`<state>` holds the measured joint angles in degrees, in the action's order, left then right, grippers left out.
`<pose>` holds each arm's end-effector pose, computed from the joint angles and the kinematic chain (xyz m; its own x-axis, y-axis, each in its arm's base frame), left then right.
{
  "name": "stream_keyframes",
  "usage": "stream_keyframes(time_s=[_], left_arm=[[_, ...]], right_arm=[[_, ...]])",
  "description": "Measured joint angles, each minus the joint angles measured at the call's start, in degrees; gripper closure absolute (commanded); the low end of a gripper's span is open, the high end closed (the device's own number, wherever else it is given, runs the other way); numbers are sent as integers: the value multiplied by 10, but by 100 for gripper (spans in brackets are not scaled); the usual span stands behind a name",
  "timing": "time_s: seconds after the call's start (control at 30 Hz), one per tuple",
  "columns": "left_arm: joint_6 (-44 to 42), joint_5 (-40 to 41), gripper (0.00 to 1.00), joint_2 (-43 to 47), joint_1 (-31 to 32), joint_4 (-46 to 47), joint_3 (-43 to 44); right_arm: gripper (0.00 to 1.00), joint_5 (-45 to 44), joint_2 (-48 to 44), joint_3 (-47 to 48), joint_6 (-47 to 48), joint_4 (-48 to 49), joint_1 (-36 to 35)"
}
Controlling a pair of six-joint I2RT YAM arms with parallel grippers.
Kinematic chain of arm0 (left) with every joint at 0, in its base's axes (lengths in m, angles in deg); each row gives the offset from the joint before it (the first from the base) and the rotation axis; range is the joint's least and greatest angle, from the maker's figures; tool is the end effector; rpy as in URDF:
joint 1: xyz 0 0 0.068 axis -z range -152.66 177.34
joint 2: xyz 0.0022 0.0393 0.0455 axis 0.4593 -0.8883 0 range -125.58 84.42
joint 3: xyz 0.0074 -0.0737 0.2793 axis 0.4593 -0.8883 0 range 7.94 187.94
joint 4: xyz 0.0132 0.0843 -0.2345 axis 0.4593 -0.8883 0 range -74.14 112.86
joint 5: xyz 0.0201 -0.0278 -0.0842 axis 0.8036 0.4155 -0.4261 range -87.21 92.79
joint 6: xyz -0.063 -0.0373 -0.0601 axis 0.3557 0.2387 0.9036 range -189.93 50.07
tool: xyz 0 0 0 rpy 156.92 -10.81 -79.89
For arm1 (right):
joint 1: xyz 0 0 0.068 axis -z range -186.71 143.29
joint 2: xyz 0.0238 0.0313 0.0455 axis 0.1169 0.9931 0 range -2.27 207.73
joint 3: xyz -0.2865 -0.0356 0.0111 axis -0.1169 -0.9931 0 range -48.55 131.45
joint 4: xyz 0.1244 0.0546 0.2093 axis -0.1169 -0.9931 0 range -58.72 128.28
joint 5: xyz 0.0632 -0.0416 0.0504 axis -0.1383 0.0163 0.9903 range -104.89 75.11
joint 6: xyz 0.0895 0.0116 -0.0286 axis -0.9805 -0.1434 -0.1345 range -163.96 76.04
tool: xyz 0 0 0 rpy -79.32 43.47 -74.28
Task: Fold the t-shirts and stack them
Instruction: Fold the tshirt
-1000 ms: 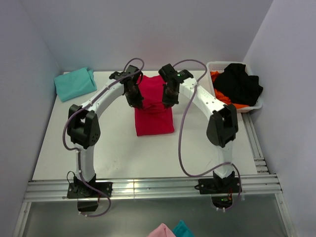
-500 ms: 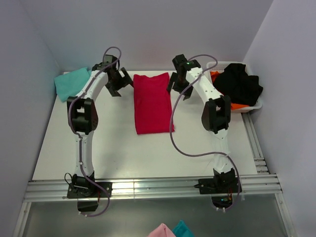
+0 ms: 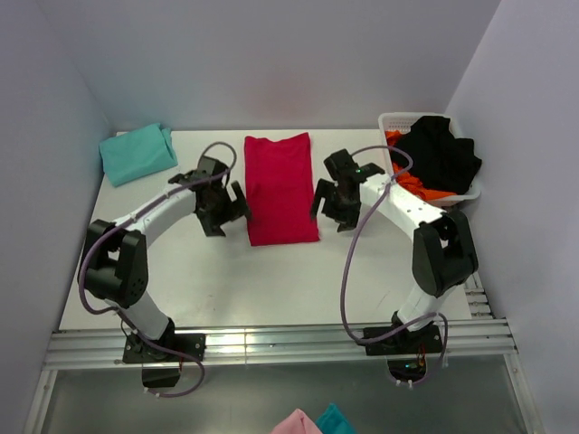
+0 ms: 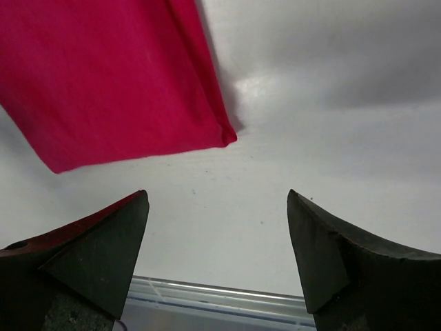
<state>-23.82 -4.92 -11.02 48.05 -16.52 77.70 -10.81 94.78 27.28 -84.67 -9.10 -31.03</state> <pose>0.3222 -0.1342 0.2023 -0.8787 -0.4313 -0.2047 -0.3316 0.8598 -0.3883 0.3172 0.1498 0.2155 -0.9265 0.2953 -0.2334 0.2241 0.9309 0.2883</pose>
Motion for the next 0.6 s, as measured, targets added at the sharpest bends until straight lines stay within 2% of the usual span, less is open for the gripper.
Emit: stream_keyframes(time_s=[0.1, 0.23, 0.6], left_arm=[[17, 0, 1, 3, 23, 14, -57], [28, 7, 1, -17, 38, 36, -71], [53, 16, 1, -89, 63, 78, -14]], right_arm=[[13, 22, -12, -69, -8, 42, -12], [13, 40, -3, -121, -17, 86, -19], [15, 44, 57, -101, -19, 152, -26]])
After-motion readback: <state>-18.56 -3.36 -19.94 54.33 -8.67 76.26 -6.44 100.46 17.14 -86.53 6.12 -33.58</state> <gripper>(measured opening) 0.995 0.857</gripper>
